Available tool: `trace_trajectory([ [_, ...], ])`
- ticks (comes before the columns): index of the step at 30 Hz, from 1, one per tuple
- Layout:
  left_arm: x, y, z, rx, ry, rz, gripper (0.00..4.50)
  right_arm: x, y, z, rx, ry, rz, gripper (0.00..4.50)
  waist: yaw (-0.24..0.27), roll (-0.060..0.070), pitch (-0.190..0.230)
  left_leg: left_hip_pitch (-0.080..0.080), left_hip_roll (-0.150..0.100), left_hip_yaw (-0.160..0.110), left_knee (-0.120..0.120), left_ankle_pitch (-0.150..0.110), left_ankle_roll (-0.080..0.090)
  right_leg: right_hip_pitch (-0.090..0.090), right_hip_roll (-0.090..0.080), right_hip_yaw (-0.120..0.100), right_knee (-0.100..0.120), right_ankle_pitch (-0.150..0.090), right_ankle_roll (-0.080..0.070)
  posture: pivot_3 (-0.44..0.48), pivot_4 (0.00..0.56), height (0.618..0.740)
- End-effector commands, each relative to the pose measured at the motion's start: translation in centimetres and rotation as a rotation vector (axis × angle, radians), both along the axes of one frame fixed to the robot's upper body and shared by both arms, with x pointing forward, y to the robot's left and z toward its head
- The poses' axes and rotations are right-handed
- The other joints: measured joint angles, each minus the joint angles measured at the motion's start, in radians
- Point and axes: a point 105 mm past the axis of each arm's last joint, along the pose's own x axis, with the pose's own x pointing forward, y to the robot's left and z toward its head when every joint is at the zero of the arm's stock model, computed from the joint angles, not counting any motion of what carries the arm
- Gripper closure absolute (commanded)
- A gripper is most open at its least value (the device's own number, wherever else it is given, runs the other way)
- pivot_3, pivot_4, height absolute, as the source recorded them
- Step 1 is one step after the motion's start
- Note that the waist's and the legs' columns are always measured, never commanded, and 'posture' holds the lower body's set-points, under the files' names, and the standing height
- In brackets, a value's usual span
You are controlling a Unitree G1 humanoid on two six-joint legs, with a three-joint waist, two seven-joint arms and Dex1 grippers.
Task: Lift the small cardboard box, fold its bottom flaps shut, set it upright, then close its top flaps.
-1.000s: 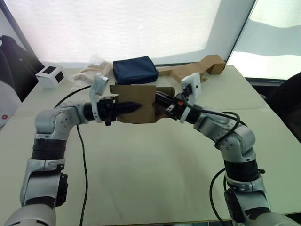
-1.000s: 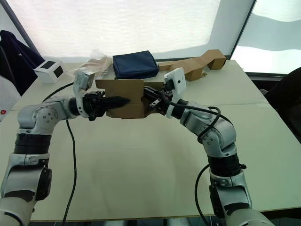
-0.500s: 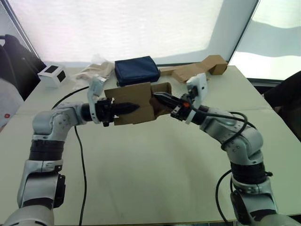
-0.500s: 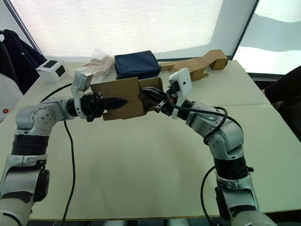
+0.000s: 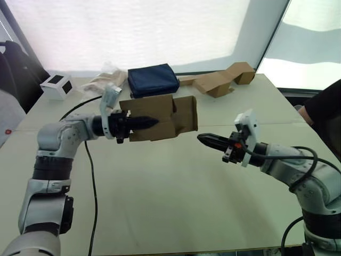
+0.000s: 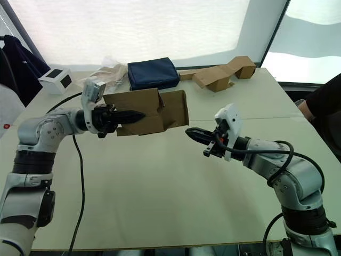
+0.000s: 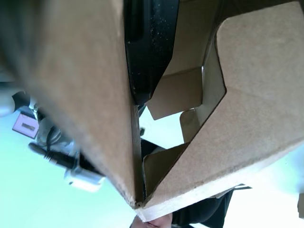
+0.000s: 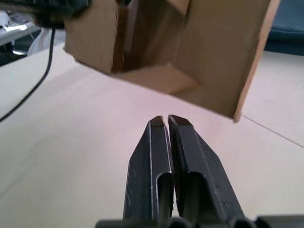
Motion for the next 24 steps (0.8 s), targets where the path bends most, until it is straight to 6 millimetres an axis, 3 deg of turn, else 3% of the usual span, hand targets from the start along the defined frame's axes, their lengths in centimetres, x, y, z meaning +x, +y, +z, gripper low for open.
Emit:
trace_trajectory([
  [1, -0.7, -0.3, 1.1, 0.016, -0.052, -0.035, 4.50, 0.3, 0.5, 0.7, 0.016, -0.075, -0.003, 4.41, 0.001, 0.000, 0.000, 0.000, 0.000, 0.000, 0.000, 0.000, 0.000, 0.000, 0.000, 0.000, 0.000, 0.000, 0.000, 0.000, 0.150, 0.740],
  [10, -0.9, -0.2, 0.7, 0.034, -0.051, -0.043, 4.50, -0.1, 2.9, 2.5, 0.142, -0.099, 0.077, 4.41, 0.002, 0.000, 0.000, 0.000, 0.000, 0.000, 0.000, 0.000, 0.000, 0.000, 0.000, 0.000, 0.000, 0.000, 0.000, 0.000, 0.150, 0.740],
  [24, -1.3, -0.6, 0.2, 0.038, -0.045, -0.056, 4.50, -0.1, 4.6, 2.6, 0.146, -0.108, 0.143, 4.41, 0.001, 0.000, 0.000, 0.000, 0.000, 0.000, 0.000, 0.000, 0.000, 0.000, -0.001, 0.000, 0.000, 0.000, 0.000, 0.000, 0.150, 0.740],
])
